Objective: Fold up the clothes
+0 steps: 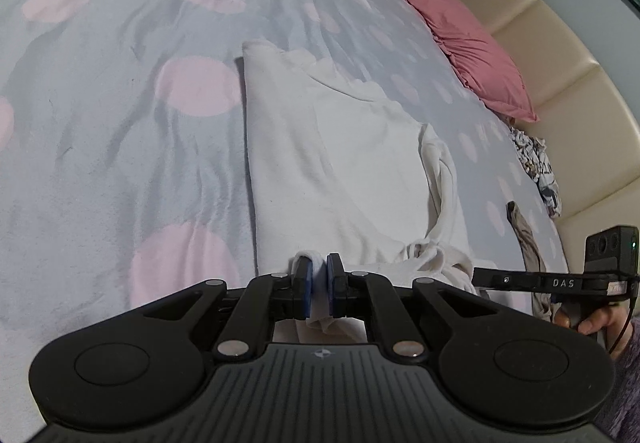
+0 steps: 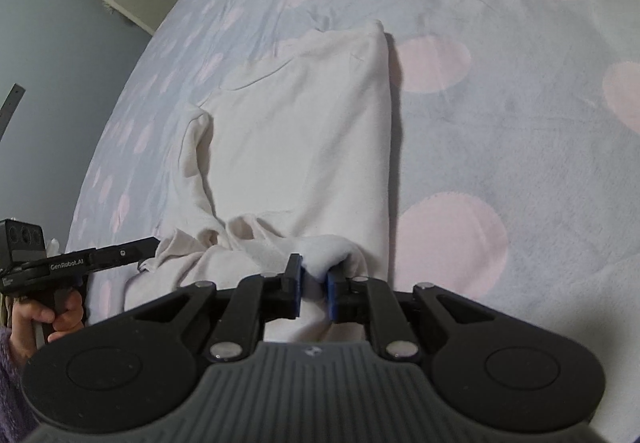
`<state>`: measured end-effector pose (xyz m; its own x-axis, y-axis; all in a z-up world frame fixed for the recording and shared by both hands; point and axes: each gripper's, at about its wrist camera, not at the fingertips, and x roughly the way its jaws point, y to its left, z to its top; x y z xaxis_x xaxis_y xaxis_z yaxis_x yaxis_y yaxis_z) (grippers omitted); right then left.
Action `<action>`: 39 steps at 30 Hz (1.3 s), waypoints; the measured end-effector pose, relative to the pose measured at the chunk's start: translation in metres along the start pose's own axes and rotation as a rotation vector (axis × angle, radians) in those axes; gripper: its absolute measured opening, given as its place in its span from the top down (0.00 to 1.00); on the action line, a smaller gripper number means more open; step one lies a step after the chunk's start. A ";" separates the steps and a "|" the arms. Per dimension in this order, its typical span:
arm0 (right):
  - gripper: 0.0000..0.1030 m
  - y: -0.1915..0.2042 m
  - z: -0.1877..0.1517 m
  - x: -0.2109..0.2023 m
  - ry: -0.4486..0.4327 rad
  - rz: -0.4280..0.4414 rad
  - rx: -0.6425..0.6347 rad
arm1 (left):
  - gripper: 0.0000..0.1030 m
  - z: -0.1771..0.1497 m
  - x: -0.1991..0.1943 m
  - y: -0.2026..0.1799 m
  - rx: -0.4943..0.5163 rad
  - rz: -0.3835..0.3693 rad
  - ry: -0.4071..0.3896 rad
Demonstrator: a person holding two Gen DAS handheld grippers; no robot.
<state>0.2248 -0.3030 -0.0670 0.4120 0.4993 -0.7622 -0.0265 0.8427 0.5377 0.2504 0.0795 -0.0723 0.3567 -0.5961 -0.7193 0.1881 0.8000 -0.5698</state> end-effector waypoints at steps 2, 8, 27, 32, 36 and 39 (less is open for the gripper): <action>0.82 0.004 -0.001 -0.004 -0.004 -0.007 -0.003 | 0.95 0.000 -0.004 -0.001 -0.011 -0.003 0.000; 0.59 0.018 -0.007 -0.030 -0.027 0.002 -0.040 | 0.66 -0.010 -0.031 -0.014 0.001 -0.007 -0.049; 0.59 0.005 -0.114 -0.057 0.007 -0.036 -0.177 | 0.57 -0.105 -0.052 -0.026 0.177 0.048 0.048; 0.59 -0.011 -0.117 -0.034 0.022 -0.021 -0.054 | 0.56 -0.111 -0.034 -0.013 0.113 0.061 0.065; 0.59 -0.013 -0.118 -0.026 0.018 -0.009 -0.008 | 0.55 -0.111 -0.028 -0.007 0.074 0.047 0.063; 0.64 -0.011 -0.117 -0.024 0.019 -0.001 0.017 | 0.61 -0.112 -0.025 -0.009 0.066 0.047 0.058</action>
<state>0.1084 -0.3012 -0.0968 0.3949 0.5026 -0.7690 -0.0103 0.8395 0.5433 0.1372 0.0800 -0.0935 0.3132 -0.5593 -0.7675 0.2330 0.8287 -0.5088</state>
